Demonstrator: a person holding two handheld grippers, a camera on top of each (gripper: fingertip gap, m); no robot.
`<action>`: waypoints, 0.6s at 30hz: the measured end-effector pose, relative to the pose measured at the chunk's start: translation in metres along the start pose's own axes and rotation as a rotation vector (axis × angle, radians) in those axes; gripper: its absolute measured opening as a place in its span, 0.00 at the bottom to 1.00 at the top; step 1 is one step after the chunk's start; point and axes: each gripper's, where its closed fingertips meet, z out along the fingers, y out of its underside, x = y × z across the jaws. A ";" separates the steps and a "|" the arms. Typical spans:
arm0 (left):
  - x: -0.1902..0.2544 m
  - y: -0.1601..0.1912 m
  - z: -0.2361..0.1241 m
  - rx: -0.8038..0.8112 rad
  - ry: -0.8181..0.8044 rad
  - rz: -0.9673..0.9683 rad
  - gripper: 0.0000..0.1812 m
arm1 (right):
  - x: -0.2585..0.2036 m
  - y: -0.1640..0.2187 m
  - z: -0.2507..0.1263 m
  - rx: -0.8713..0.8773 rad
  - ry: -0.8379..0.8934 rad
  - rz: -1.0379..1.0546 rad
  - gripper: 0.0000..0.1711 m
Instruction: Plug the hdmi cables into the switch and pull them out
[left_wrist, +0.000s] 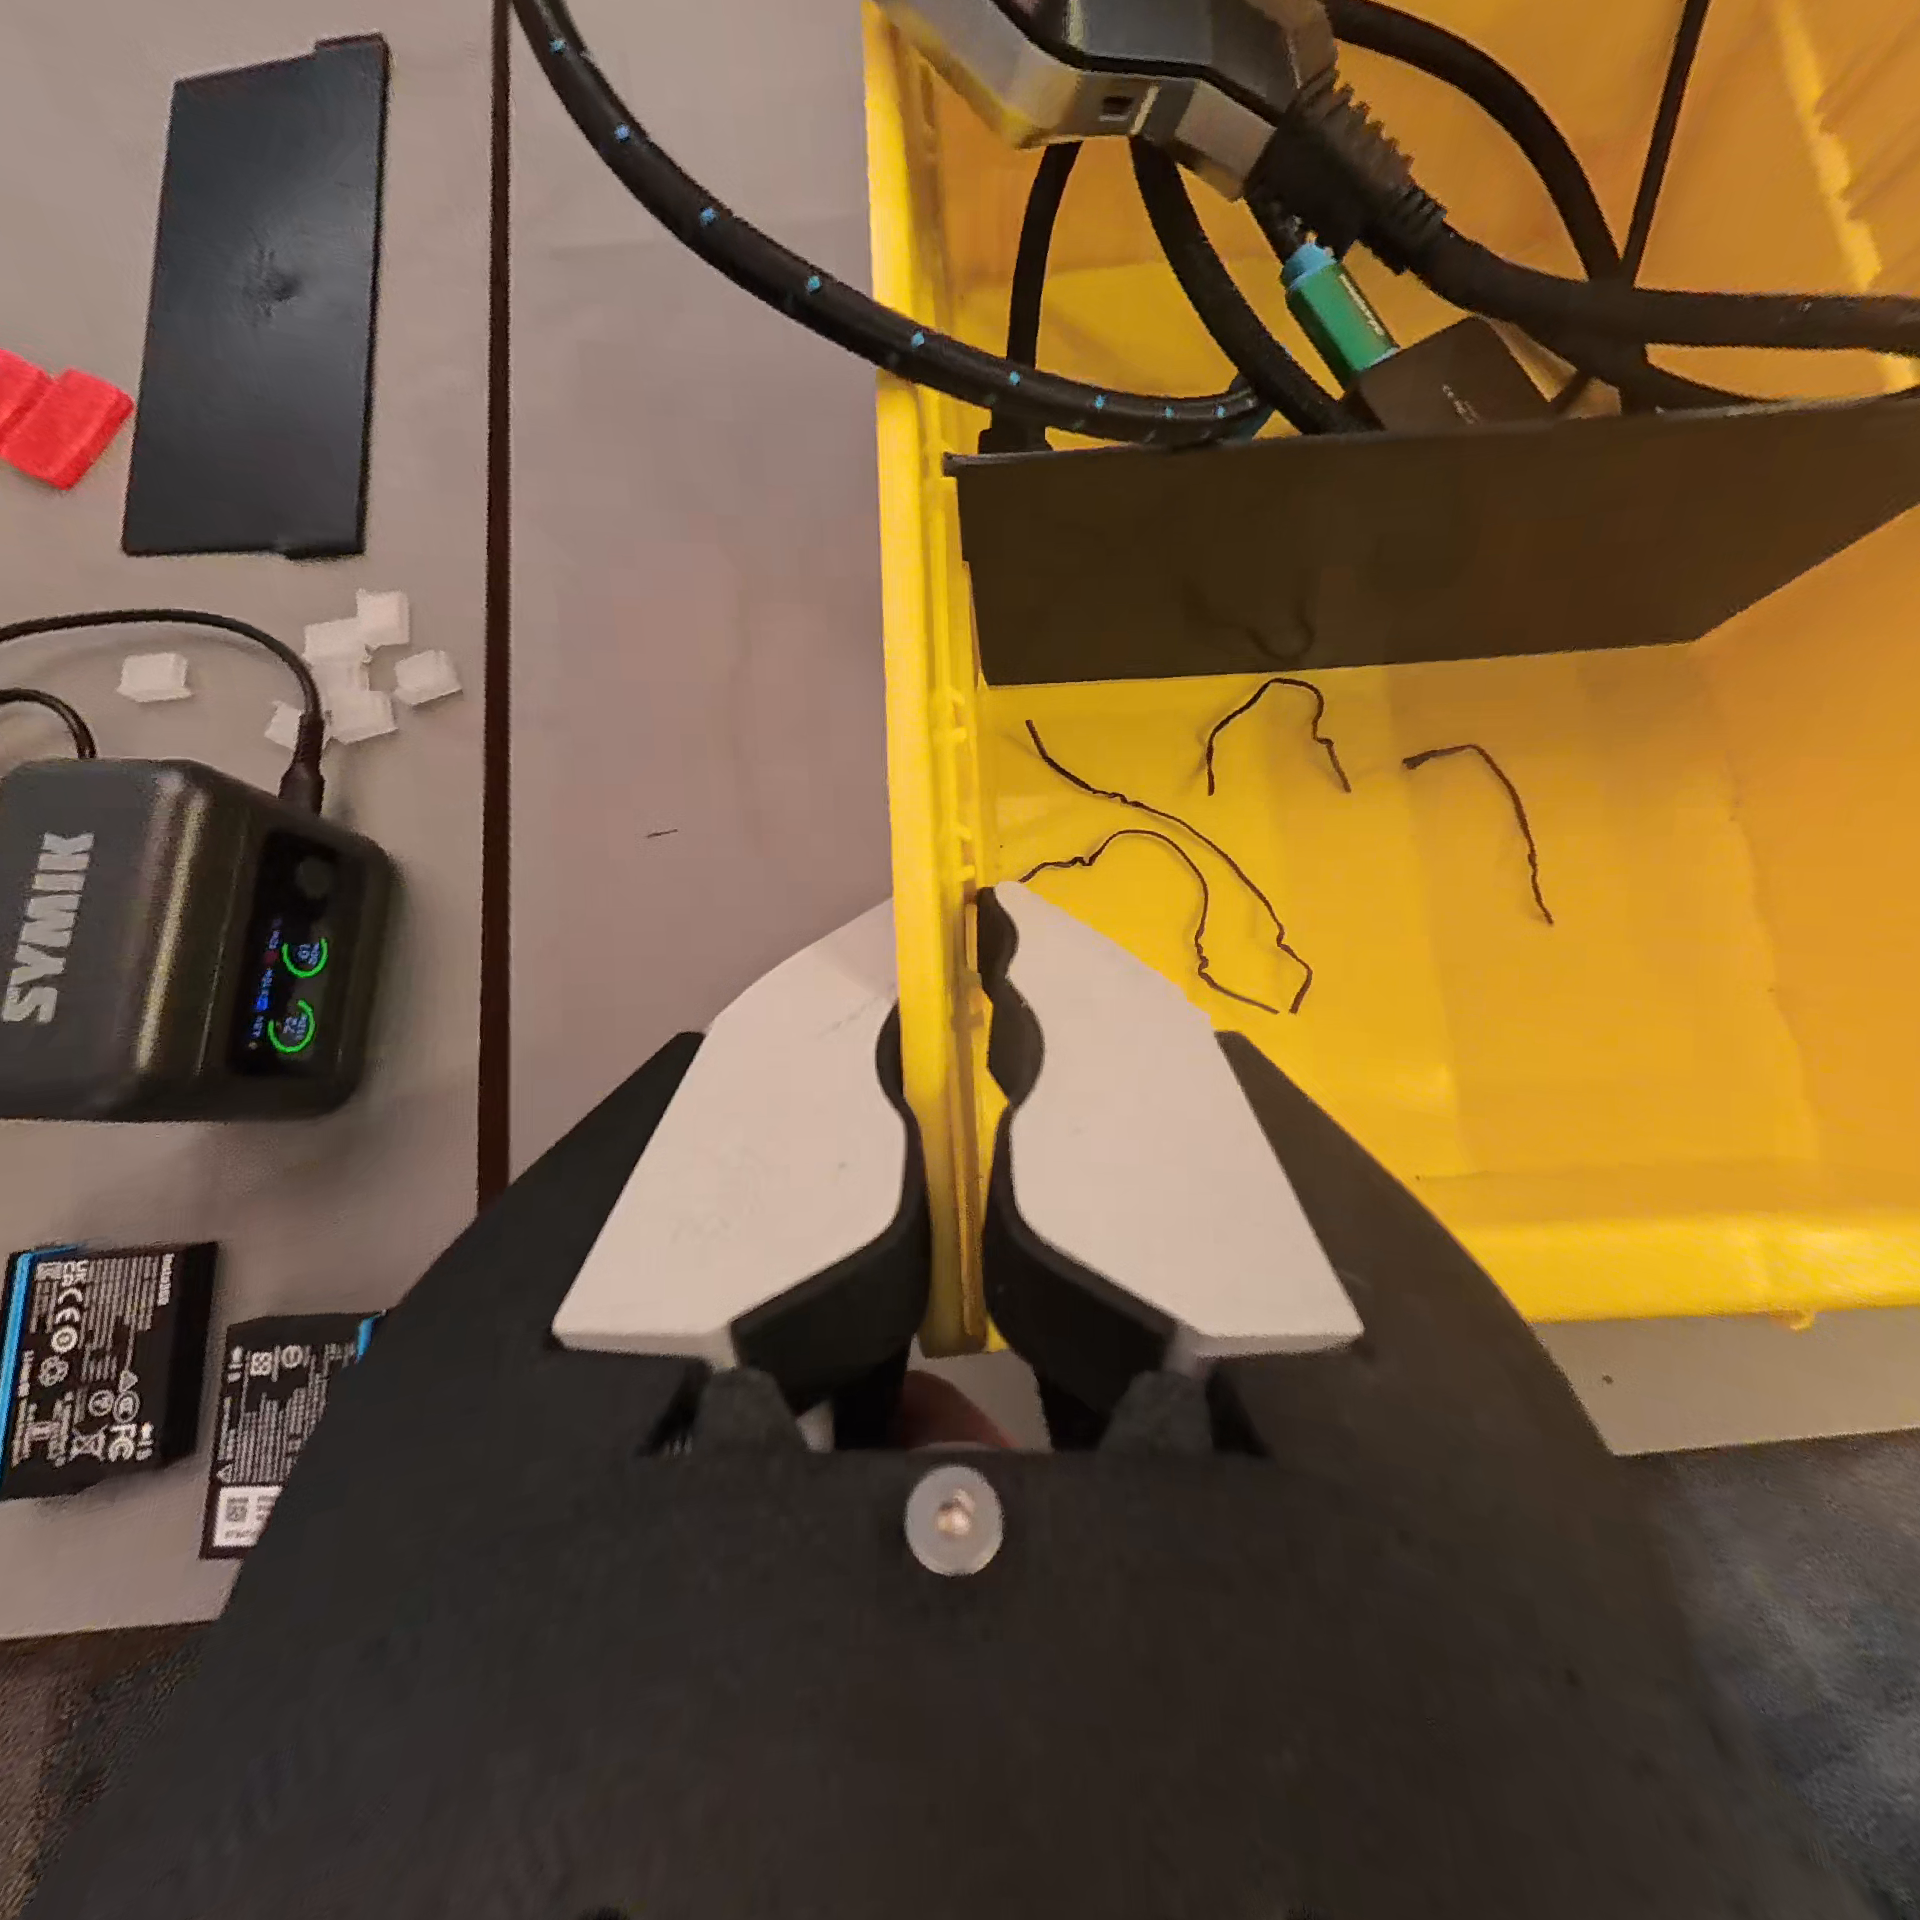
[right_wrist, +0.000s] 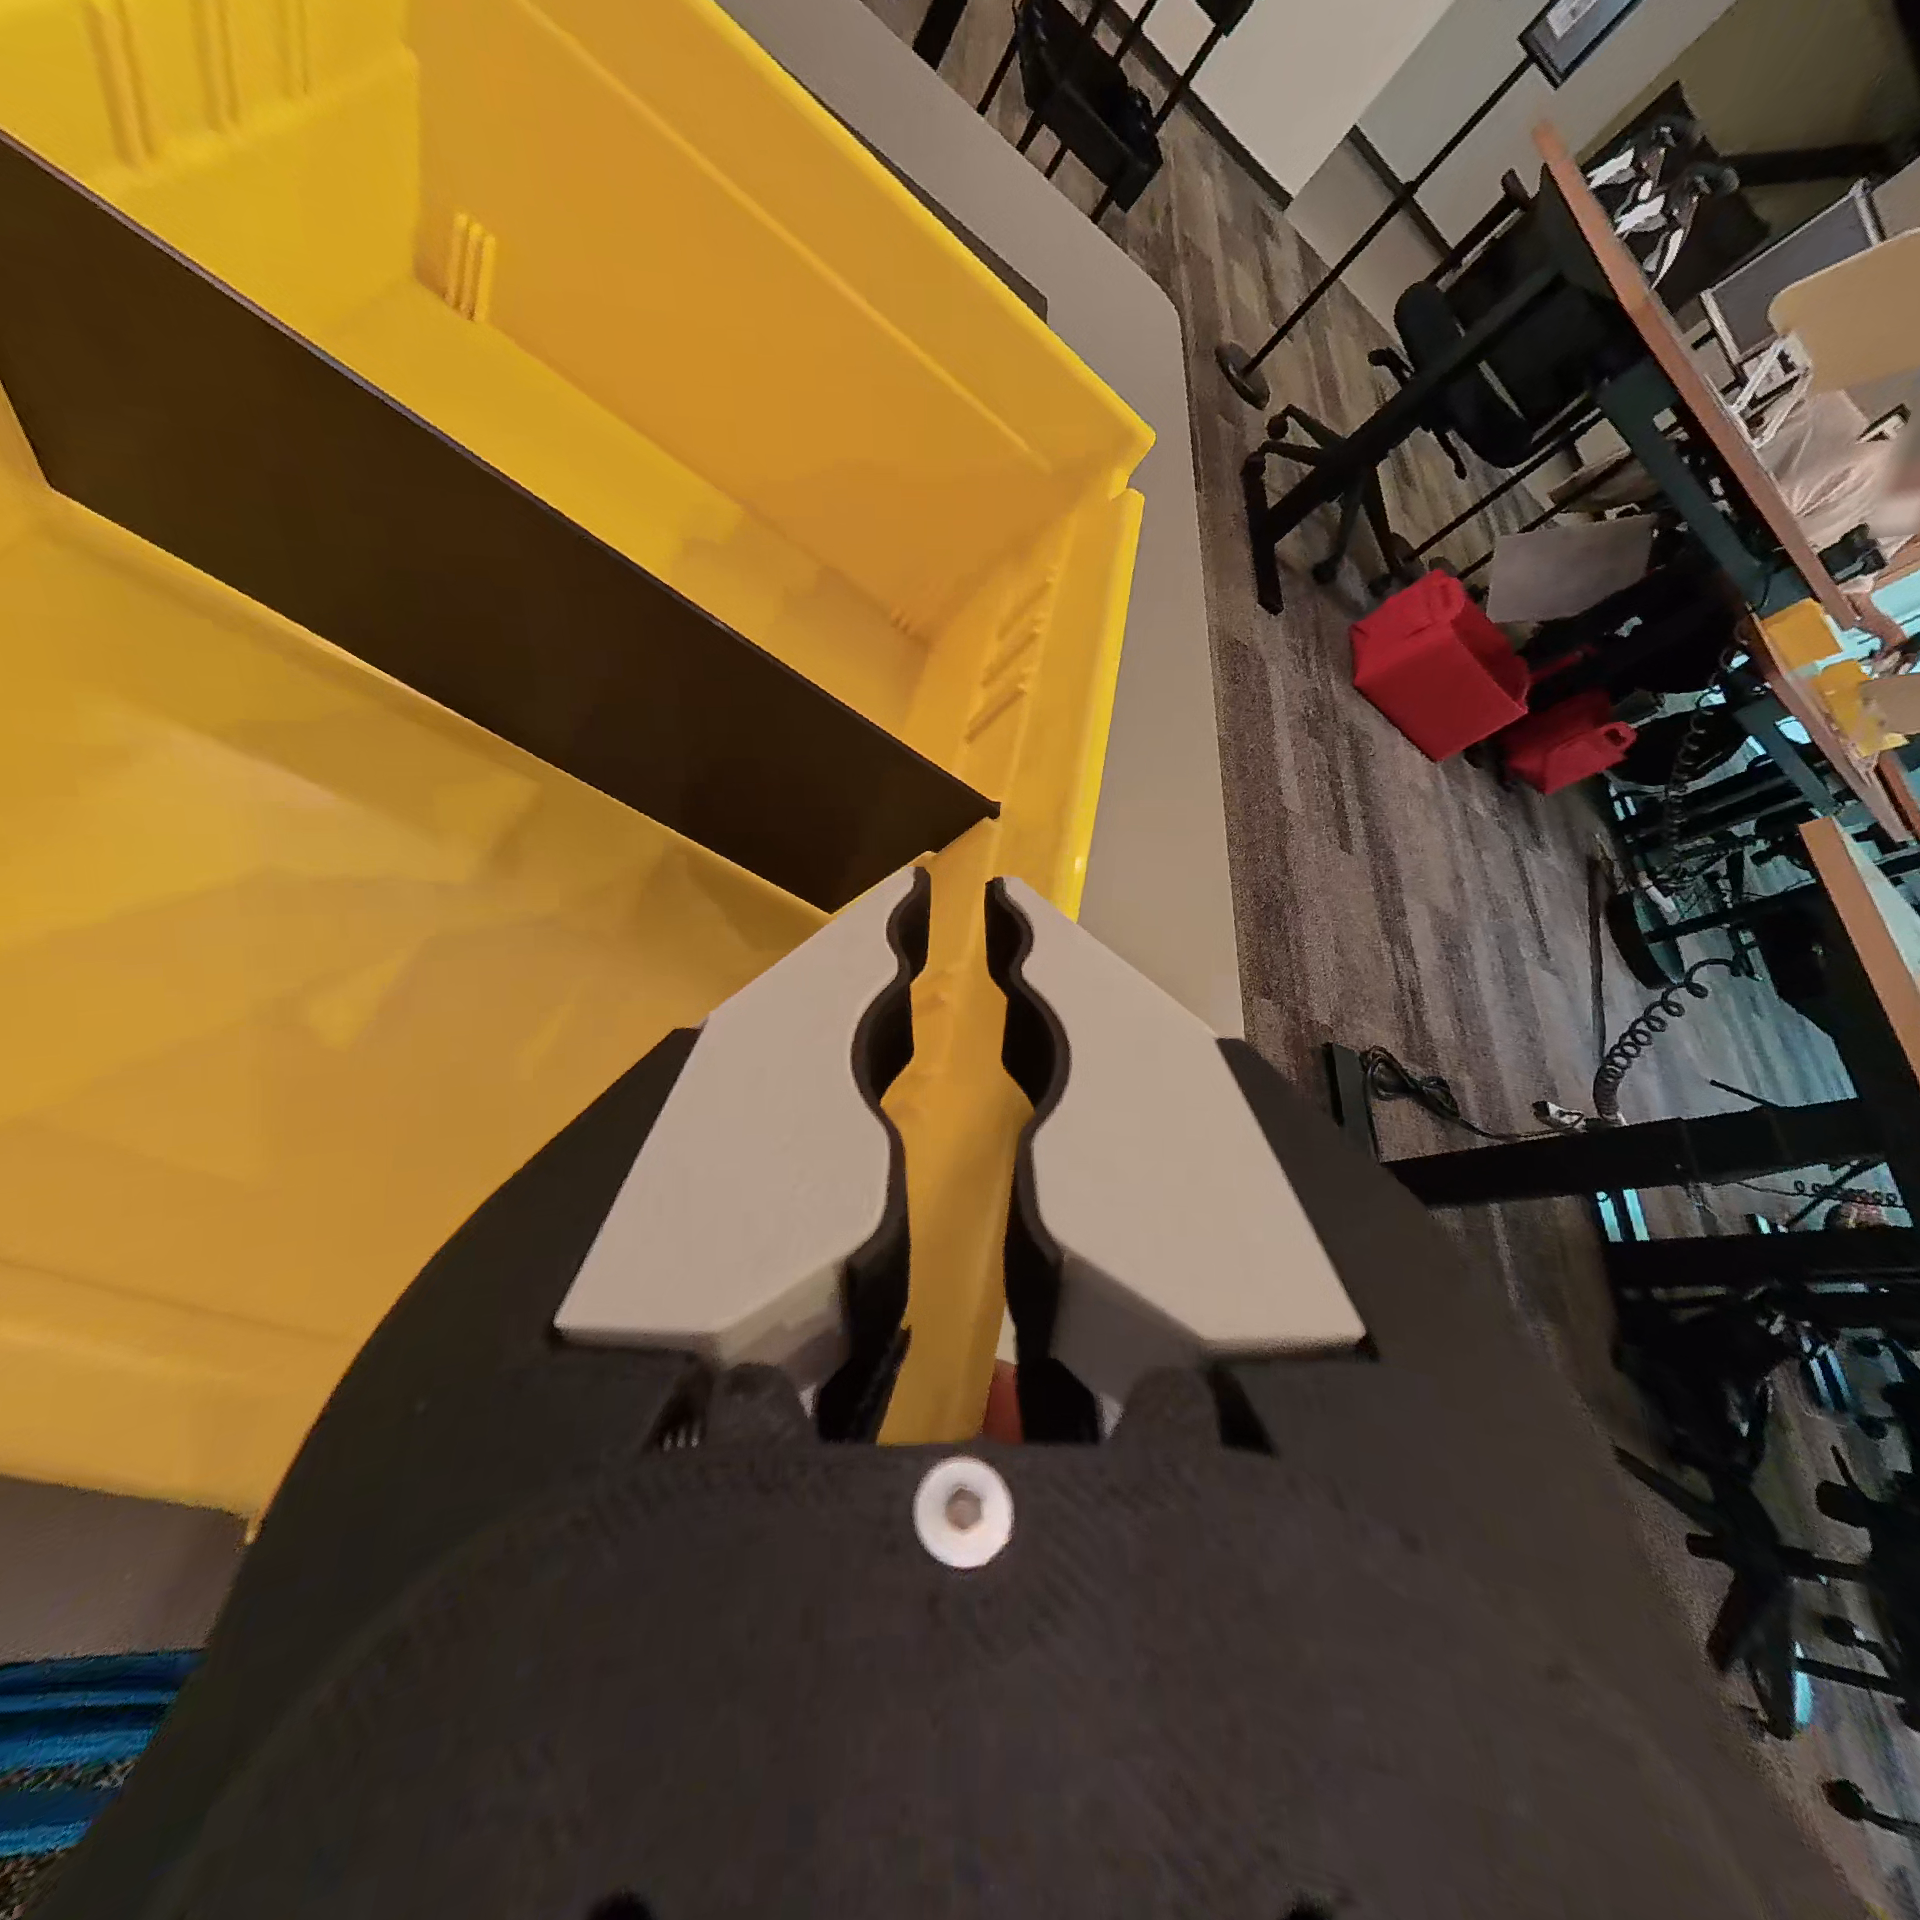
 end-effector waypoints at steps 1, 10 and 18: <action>-0.004 0.001 0.000 0.001 0.003 -0.001 0.03 | 0.001 0.001 0.000 -0.002 0.003 -0.004 0.05; -0.022 -0.062 -0.056 0.211 -0.235 0.076 0.36 | 0.026 -0.040 -0.044 0.126 0.257 -0.085 0.24; 0.071 -0.104 0.006 0.081 -0.092 0.189 0.27 | -0.046 -0.130 -0.088 0.412 0.159 -0.140 0.15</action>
